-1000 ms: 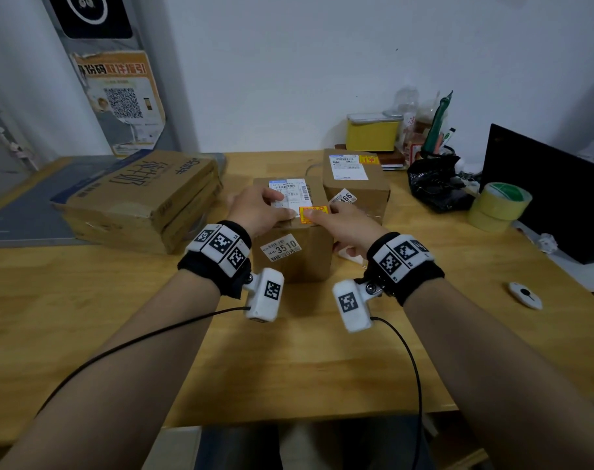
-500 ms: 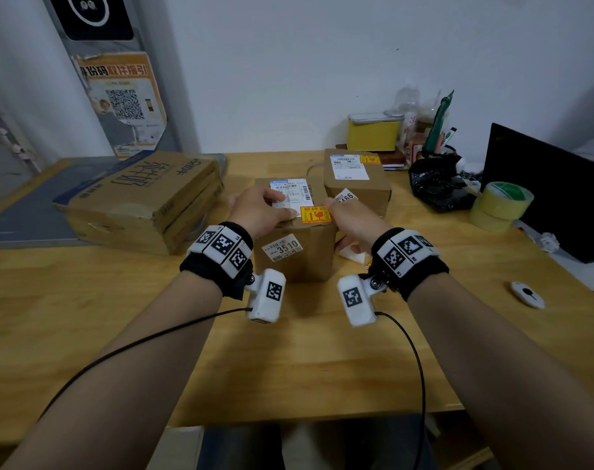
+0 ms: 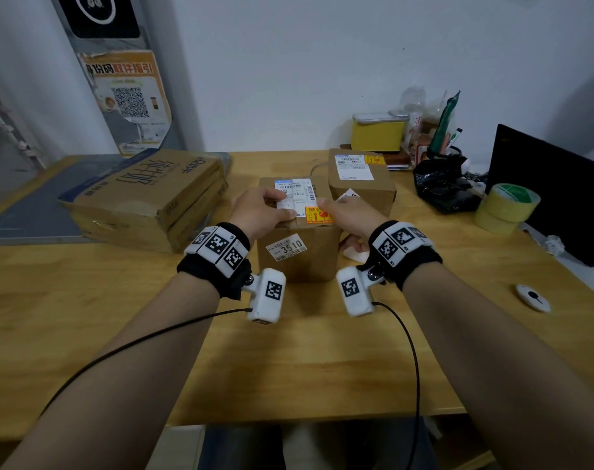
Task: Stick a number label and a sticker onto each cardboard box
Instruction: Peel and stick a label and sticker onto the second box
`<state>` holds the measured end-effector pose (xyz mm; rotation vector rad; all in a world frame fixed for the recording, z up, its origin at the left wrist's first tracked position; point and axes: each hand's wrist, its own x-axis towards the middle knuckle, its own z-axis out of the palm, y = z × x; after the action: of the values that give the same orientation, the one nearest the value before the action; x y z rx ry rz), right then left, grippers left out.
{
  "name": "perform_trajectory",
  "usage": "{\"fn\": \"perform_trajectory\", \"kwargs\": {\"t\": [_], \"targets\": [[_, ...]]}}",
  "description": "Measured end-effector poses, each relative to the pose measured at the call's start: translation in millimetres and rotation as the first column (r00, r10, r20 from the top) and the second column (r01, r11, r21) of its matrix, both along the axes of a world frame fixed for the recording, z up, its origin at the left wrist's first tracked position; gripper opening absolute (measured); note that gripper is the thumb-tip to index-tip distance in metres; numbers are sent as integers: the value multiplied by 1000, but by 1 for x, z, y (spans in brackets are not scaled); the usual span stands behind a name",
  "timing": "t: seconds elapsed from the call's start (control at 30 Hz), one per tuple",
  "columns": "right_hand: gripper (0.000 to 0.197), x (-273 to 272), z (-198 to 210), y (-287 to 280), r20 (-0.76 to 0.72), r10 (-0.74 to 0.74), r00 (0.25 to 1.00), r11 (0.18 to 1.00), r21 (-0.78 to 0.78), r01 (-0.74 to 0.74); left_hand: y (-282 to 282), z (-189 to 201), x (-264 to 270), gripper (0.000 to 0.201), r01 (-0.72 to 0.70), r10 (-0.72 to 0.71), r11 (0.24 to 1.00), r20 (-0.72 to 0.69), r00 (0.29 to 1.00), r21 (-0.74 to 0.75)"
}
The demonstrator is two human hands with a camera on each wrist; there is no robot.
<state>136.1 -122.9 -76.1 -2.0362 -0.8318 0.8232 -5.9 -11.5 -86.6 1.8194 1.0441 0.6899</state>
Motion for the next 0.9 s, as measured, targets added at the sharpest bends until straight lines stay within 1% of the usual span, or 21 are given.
{"fn": "perform_trajectory", "kwargs": {"t": [0.07,0.17,0.27,0.33,0.43,0.47,0.5,0.53,0.57,0.6,0.63,0.67,0.77,0.83,0.9], "targets": [[41,2,0,1,-4,3,1000,1000,5,-3,1,-1,0,45,-2,2,1000,-1,1000,-5],[40,4,-1,4,45,-5,999,1000,-7,5,-1,1,0,44,5,-5,1000,-5,1000,-12],[45,8,-2,5,110,2,994,999,-46,3,0,6,-2,41,20,-20,999,1,1000,-46],[49,8,-1,2,93,12,996,996,-88,-4,2,10,-4,41,-1,2,999,17,1000,-41],[63,6,3,-6,46,69,997,978,-199,-58,4,10,-10,39,-75,75,997,-6,997,-23],[65,5,3,-7,35,90,995,972,-223,-80,4,8,-11,34,-83,82,996,-30,996,-43],[65,4,2,-7,19,104,994,968,-232,-97,5,5,-11,23,-71,67,994,-49,997,-85],[65,3,2,-6,1,113,994,967,-229,-110,5,4,-12,11,-63,57,990,-49,997,-129],[65,3,2,-4,-18,118,993,968,-219,-119,6,2,-12,11,-59,54,986,-38,998,-158],[64,4,2,0,-34,118,992,971,-203,-123,6,3,-12,19,-62,58,983,-31,998,-172],[62,6,3,3,-41,114,993,976,-182,-119,9,4,-11,23,-74,70,982,-29,997,-172],[59,9,3,7,-43,105,994,981,-158,-110,12,5,-9,23,-87,85,982,-21,996,-167],[53,14,4,20,-45,93,995,991,-92,-96,25,10,-3,8,-92,93,981,-1,996,-169],[54,19,3,31,-50,96,994,993,-71,-99,35,12,3,13,-86,89,974,5,996,-210],[53,23,2,41,-60,86,994,995,-42,-89,43,14,10,22,-73,91,960,54,994,-269]]}}
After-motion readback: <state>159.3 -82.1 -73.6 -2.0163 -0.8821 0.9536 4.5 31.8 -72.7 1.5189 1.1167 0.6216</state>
